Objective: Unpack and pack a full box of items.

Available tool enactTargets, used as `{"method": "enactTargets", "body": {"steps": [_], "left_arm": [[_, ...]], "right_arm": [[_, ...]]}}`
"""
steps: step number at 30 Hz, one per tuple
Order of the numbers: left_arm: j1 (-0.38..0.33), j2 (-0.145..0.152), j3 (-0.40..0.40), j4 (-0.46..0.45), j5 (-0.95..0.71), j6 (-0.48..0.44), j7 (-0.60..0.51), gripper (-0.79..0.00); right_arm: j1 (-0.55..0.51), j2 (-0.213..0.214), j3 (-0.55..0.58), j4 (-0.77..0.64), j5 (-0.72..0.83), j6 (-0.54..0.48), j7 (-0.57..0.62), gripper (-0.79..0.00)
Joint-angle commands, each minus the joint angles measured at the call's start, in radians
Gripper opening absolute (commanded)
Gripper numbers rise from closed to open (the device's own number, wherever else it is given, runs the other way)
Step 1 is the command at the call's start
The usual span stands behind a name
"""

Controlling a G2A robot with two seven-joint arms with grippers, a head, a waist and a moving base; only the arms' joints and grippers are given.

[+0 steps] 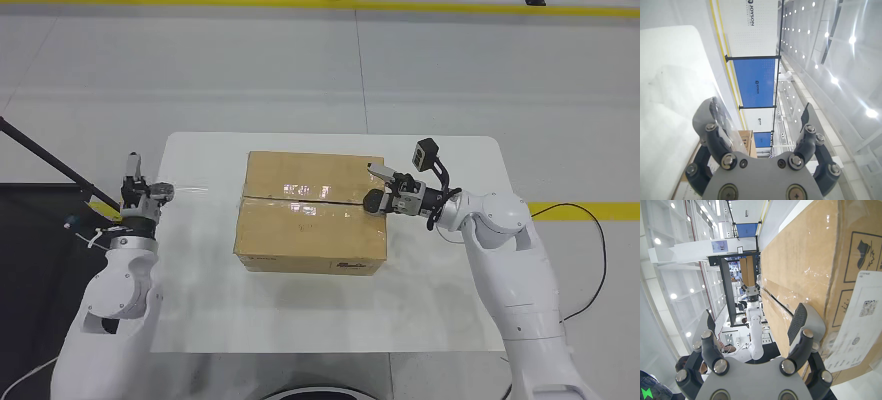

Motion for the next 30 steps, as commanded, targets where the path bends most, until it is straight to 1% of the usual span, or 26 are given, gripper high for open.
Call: {"method": "enactTargets", "body": {"steps": [1, 5, 13, 18, 25, 30], "left_arm": [[0.006, 0.0, -0.007, -0.045, 0.043, 0.009, 0.016, 0.0], [0.009, -0.002, -0.004, -0.117, 0.106, 0.024, 0.037, 0.0], [-0.006, -0.007, 0.035, -0.251, 0.191, 0.053, 0.033, 0.0], [-0.031, -0.011, 0.092, -0.291, 0.29, 0.074, 0.035, 0.0], [-0.069, -0.02, 0.174, -0.329, 0.365, 0.109, 0.019, 0.0], [-0.103, -0.028, 0.238, -0.322, 0.385, 0.121, 0.001, 0.0]], "right_arm": [[-0.003, 0.0, 0.0, -0.002, 0.001, -0.002, -0.007, 0.0], [-0.023, 0.0, 0.003, -0.041, 0.009, -0.009, -0.091, 0.0], [-0.051, 0.008, 0.032, -0.112, 0.051, -0.024, -0.145, 0.0], [-0.078, 0.016, 0.054, -0.139, 0.057, -0.029, -0.164, 0.0], [-0.135, 0.031, 0.111, -0.182, 0.084, -0.047, -0.184, 0.0], [-0.163, 0.04, 0.132, -0.206, 0.082, -0.043, -0.183, 0.0]]}}
